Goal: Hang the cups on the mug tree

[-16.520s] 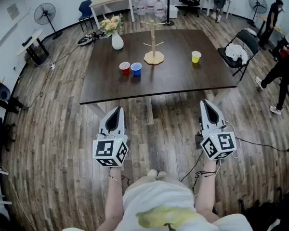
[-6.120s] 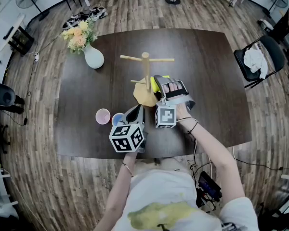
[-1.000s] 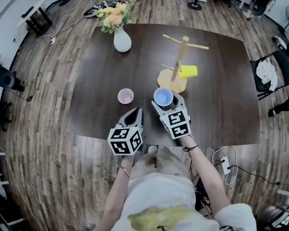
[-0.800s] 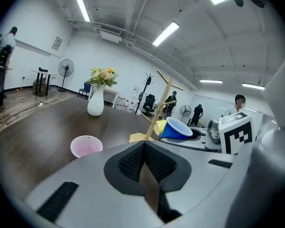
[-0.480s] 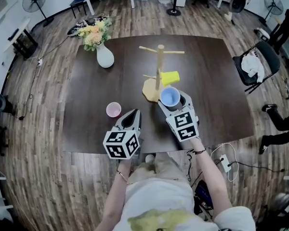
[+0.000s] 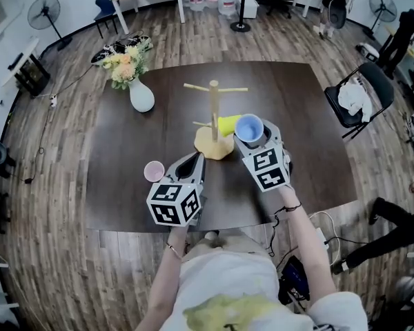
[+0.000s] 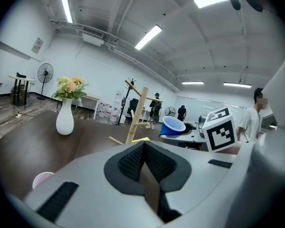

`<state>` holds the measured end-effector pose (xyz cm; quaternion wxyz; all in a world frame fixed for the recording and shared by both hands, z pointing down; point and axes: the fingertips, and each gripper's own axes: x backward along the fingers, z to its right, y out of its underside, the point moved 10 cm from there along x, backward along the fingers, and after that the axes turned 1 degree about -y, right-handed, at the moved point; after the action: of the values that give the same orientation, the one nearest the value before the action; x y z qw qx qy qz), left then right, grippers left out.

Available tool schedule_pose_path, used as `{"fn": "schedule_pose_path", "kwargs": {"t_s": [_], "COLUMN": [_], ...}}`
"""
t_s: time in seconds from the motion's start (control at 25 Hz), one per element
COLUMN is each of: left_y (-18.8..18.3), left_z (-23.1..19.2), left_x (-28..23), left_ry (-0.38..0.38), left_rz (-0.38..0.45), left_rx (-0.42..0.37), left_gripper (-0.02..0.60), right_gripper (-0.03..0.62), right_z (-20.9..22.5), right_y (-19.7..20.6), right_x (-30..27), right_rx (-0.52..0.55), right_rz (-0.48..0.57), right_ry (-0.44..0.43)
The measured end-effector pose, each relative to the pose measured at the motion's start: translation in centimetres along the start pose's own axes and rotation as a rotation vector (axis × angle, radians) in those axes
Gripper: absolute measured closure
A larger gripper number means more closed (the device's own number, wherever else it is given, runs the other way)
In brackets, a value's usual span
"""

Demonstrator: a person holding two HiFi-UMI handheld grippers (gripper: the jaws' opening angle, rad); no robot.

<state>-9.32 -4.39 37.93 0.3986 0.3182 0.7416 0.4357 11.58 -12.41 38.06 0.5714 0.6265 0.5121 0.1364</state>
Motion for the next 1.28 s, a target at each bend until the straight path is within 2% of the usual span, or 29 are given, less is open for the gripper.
{"fn": "schedule_pose_path", "kwargs": {"t_s": [0.56,1.04,1.28], "left_y": [-1.9,-2.5,-2.7], "left_z": [3.4,3.2,2.5], "left_x": [-4.2,-5.7,-6.0], "left_ry": [0.091,0.249,0.298], "left_rz": [-0.014,-0.097,-0.107], "left_rx": [-0.089,-0.128,-0.128], "left_gripper": [0.566,0.565,0.565], "right_gripper": [0.306,0.306,0.306], "right_z": [4.9,4.3,3.4], "right_y": [-3.1,-6.6,-8.0], "right_x": [-2.7,-3.9,-4.1], "right_rx": [0.226,0.430,0.554], "right_rz": [-0.053,-0.151,-0.219], "right_ry": [0.048,0.114,0.164]}}
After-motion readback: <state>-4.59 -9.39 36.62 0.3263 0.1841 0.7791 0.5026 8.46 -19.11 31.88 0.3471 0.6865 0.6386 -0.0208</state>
